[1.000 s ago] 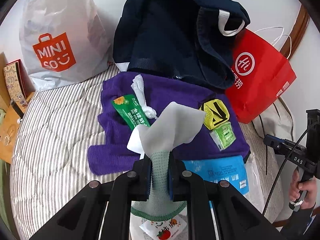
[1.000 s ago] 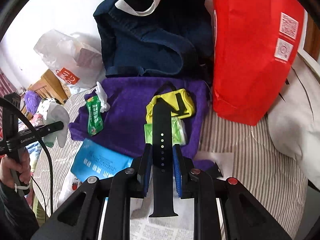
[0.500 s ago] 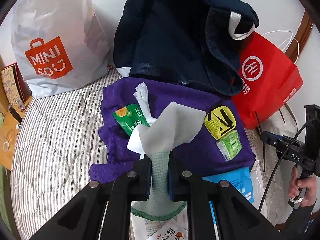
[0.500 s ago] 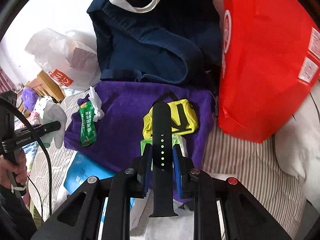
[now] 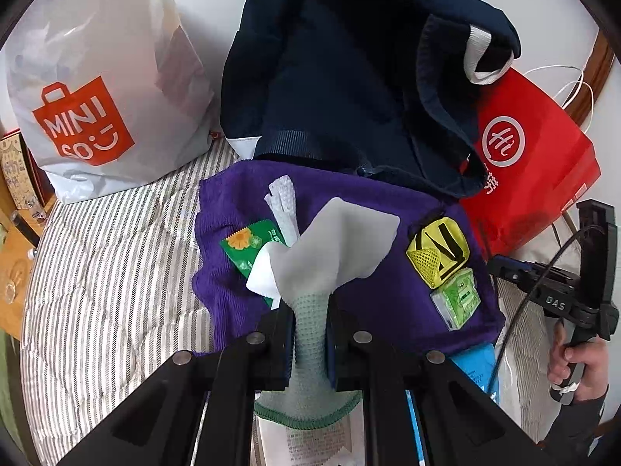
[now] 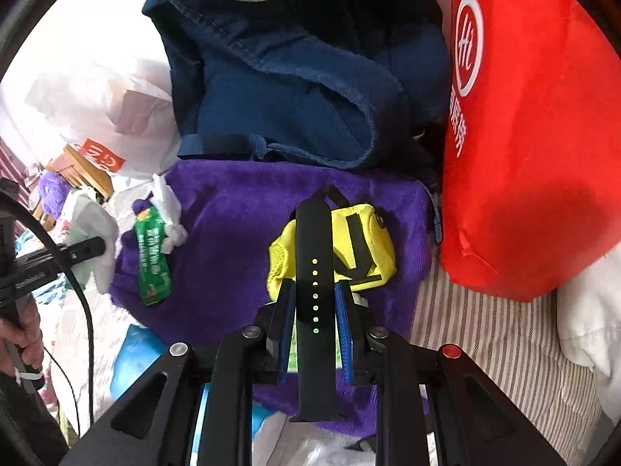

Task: Organize soft objects
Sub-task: 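Release the strap onto the yellow pouch while the left tool releases the sock on the towel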

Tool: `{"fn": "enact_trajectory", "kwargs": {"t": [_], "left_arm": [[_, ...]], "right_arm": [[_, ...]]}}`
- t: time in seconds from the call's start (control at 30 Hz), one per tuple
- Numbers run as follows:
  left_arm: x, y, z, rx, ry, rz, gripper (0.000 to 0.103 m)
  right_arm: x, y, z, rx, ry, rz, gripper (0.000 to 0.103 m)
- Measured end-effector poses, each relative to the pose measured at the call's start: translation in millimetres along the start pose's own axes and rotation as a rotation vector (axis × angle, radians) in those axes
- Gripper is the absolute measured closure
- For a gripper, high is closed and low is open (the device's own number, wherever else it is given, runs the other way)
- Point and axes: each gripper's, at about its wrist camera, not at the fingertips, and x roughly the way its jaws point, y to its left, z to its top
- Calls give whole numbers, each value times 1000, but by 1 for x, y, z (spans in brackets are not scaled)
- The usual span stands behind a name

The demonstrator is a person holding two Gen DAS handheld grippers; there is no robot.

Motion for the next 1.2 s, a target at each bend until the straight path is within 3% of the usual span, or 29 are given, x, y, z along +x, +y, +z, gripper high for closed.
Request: {"fn": "enact_trajectory", "kwargs": {"t": [0.3,0.37,0.53,1.07,1.17,1.2], "left_arm": [[14,2,5,-2,24,-2,90],[19,1,6,-3,33,-5,90],[29,0,6,-8,46,-16,90],[71,-28,4,28,128,-24,89],[74,-35,3,39,137,-25,84],[75,-36,3,39,141,-25,75]], "right_arm": [[33,-8,-3,13,71,-43,82],[33,-8,-4,11,74,-41,77],[19,-8,-6,6,50,-33,59],[-56,-11,-46,37,-34,-18,57],[-60,-14,-55,59,-33,-17,57],[-60,-16,-58,68,-29,-16,57]]}}
